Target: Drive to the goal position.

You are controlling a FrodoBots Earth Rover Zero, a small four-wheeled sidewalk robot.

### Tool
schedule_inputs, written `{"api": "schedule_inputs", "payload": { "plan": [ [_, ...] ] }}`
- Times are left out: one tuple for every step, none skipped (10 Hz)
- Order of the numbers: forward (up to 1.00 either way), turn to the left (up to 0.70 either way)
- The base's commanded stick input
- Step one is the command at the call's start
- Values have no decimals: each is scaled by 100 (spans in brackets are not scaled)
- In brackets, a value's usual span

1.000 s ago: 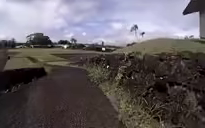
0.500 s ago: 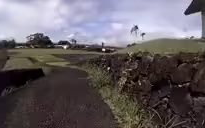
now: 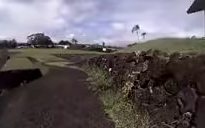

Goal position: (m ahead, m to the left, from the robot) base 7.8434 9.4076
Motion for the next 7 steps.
{"api": "schedule_inputs", "payload": {
  "plan": [
    [50,0],
    [50,1],
    [50,31],
    [50,50],
    [50,50],
    [50,50],
    [50,50]
  ]
}}
